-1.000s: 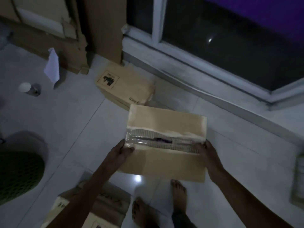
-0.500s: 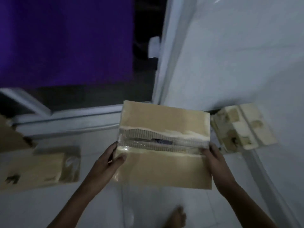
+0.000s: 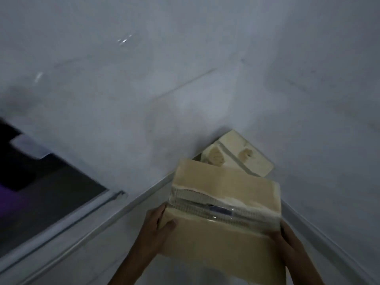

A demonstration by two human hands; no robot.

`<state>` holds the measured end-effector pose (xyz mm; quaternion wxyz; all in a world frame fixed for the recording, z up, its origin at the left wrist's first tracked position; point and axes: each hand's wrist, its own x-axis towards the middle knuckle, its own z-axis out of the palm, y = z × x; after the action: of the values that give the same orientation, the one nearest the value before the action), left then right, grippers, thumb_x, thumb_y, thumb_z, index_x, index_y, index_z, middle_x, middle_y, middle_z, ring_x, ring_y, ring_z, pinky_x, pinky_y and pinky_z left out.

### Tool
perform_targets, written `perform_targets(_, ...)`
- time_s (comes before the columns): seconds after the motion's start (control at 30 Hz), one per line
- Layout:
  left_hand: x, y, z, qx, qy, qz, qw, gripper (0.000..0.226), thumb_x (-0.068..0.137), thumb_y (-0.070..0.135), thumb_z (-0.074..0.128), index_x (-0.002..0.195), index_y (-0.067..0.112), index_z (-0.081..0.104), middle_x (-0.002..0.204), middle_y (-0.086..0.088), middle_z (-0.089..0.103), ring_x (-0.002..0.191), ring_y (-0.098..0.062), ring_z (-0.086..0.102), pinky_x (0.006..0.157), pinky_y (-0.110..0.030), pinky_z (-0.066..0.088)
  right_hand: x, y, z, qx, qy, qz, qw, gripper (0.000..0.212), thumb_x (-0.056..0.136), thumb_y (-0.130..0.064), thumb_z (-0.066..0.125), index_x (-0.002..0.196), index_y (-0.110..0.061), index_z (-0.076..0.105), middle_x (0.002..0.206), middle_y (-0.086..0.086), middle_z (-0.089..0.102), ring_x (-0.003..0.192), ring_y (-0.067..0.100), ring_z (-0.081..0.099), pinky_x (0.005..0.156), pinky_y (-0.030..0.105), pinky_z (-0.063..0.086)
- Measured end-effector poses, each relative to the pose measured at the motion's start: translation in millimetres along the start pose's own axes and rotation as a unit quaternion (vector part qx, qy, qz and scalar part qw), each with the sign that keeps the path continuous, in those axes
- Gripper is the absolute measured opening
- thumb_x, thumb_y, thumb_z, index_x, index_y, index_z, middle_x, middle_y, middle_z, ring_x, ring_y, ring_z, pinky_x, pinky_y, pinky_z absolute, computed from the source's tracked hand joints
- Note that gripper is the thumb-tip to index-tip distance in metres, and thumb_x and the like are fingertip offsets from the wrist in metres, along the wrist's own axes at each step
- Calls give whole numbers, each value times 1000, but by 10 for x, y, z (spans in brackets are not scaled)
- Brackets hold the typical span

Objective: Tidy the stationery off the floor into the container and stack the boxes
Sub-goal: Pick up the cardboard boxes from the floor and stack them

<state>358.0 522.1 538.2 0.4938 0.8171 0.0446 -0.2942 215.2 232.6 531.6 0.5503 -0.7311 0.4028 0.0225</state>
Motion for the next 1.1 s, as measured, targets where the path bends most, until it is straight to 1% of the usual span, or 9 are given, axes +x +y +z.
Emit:
perform_targets(0.17, 590, 370, 388, 26, -43, 5, 999, 44, 92, 22, 57, 133, 34, 44, 125, 14, 42, 111, -1, 43, 91, -20, 32, 365, 120, -286, 34, 29, 69, 997, 47, 94, -39, 48, 140, -31, 41, 145, -1, 44, 133, 25, 40, 109, 49, 34)
perform_targets(0.27, 929, 571, 512, 17, -74, 11, 997, 40, 93, 27, 56, 129, 39, 48, 133, 17, 47, 118, -5, 47, 99, -29, 38, 593, 121, -345, 73, 49, 83, 993, 42, 95, -36, 49, 137, -34, 44, 143, 1, 46, 130, 27, 43, 107, 51, 36)
perform_targets(0.37, 1356, 817, 681, 27, -90, 14, 995, 43, 92, 28, 56, 132, 40, 46, 131, 17, 44, 118, -7, 43, 97, -29, 36, 879, 93, -351, 108, 68, 91, 988, 31, 96, -38, 46, 127, -43, 47, 132, -5, 50, 124, 26, 47, 105, 55, 38)
perform_targets(0.5, 2003, 1110, 848, 49, -121, 34, 991, 48, 93, 29, 55, 138, 38, 42, 139, 13, 42, 123, -10, 42, 102, -33, 36, 1284, 29, -240, 143, 108, 87, 980, 22, 95, -38, 49, 108, -56, 52, 121, -12, 55, 109, 14, 54, 99, 48, 43)
perform_targets(0.57, 2291, 1205, 898, 71, -125, 35, 989, 50, 92, 31, 56, 139, 38, 41, 146, 8, 41, 130, -16, 40, 108, -39, 35, 1463, 14, -174, 146, 120, 83, 978, 26, 94, -38, 51, 114, -55, 52, 121, -13, 58, 102, 4, 55, 93, 42, 44)
perform_targets(0.67, 2728, 1359, 990, 85, -143, 28, 986, 59, 84, 45, 59, 139, 41, 39, 149, 7, 36, 134, -17, 36, 112, -43, 32, 1780, -8, -60, 142, 132, 78, 978, 38, 93, -40, 53, 130, -44, 48, 125, -9, 60, 108, 13, 58, 96, 48, 47)
perform_targets(0.77, 3106, 1524, 1090, 85, -150, 25, 985, 72, 69, 52, 54, 139, 41, 40, 149, 7, 36, 134, -17, 37, 112, -44, 31, 2053, -111, -2, 146, 142, 67, 977, 38, 92, -42, 54, 129, -42, 48, 121, -9, 62, 105, 16, 60, 91, 48, 50)
perform_targets(0.87, 3424, 1627, 1194, 82, -159, 42, 983, 71, 68, 52, 53, 138, 41, 41, 147, 7, 39, 131, -17, 40, 111, -43, 33, 2319, -211, 8, 153, 153, 52, 975, 35, 92, -40, 53, 126, -42, 50, 118, -12, 62, 103, 12, 60, 86, 44, 51)
perform_targets(1.1, 3832, 1656, 1313, 103, -154, 74, 980, 65, 73, 48, 51, 136, 36, 45, 143, 5, 45, 128, -19, 44, 106, -38, 37, 2605, -99, 130, 145, 166, 48, 974, 38, 95, -35, 51, 133, -35, 47, 123, -7, 61, 108, 16, 59, 88, 44, 51)
